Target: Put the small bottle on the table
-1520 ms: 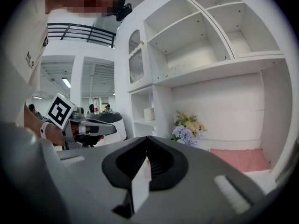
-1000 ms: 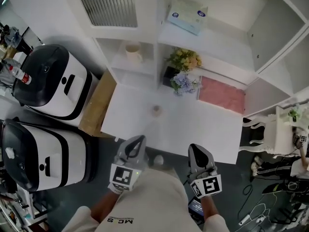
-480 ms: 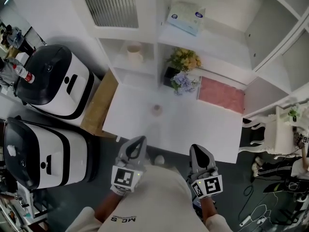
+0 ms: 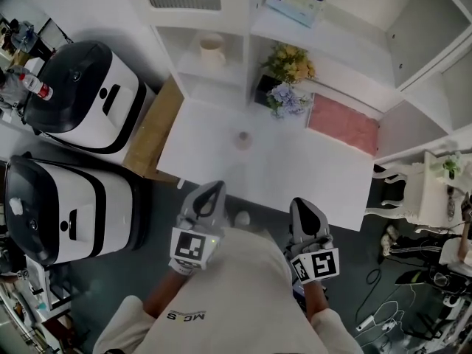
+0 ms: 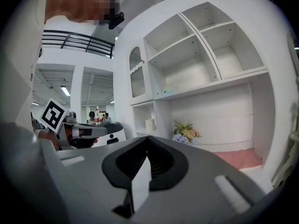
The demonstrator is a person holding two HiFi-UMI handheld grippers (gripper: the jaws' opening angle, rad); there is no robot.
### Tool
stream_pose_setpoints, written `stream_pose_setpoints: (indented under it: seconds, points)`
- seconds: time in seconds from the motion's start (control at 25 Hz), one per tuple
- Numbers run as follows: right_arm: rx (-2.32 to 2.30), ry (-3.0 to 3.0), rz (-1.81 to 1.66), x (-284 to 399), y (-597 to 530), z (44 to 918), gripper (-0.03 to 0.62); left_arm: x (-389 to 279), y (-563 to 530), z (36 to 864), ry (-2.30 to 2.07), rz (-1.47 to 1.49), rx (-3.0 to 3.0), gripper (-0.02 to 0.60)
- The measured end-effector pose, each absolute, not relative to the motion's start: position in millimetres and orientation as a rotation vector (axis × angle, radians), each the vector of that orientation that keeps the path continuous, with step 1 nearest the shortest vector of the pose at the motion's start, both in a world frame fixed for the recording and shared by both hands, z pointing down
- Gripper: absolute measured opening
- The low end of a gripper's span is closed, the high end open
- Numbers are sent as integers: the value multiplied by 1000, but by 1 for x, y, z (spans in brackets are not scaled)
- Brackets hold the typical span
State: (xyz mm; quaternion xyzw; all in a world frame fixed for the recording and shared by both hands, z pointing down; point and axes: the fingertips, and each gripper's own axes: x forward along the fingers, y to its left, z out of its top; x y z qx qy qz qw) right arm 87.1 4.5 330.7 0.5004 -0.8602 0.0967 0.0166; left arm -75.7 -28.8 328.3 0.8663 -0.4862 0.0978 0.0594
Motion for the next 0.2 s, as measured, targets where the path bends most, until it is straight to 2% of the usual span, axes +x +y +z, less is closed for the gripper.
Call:
stream_pose_setpoints:
  seconds: [0.2]
  points:
    - [1560, -2686, 268, 83, -3, 334, -2, -75, -39, 328, -1484, 263, 2641, 0]
